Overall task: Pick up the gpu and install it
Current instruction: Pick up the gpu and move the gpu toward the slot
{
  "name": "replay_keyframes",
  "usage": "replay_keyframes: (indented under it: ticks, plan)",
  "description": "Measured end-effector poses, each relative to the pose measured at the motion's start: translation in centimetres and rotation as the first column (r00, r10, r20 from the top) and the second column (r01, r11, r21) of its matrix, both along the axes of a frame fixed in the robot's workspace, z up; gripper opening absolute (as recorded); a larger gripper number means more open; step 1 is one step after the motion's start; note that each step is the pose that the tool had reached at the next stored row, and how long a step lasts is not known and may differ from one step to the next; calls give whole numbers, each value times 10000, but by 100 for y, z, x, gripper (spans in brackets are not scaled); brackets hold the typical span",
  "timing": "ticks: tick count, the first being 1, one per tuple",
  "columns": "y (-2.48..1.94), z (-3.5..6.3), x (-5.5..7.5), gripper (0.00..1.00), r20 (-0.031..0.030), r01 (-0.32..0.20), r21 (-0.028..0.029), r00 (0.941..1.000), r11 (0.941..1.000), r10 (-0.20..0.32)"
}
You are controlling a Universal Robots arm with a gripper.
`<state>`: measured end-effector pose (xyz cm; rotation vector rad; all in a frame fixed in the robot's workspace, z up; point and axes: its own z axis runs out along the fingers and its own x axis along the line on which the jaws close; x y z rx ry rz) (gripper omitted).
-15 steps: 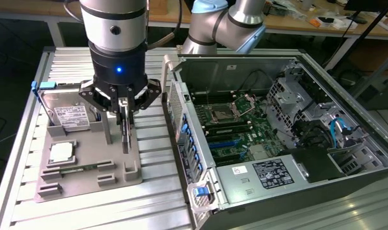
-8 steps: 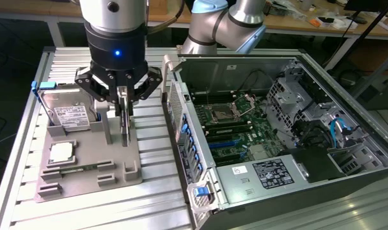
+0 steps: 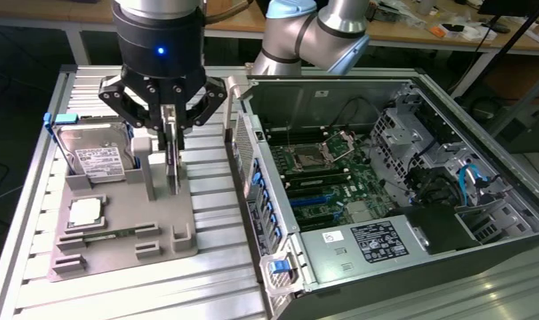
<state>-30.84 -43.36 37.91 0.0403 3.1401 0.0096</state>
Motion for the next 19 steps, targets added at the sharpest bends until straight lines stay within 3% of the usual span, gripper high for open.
replay_keyframes:
  ticks: [15, 19]
  plan:
    - [0, 391, 0, 27, -3, 0, 0, 10000, 10000, 0]
    - [-2, 447, 16, 27, -3, -3, 5, 10000, 10000, 3]
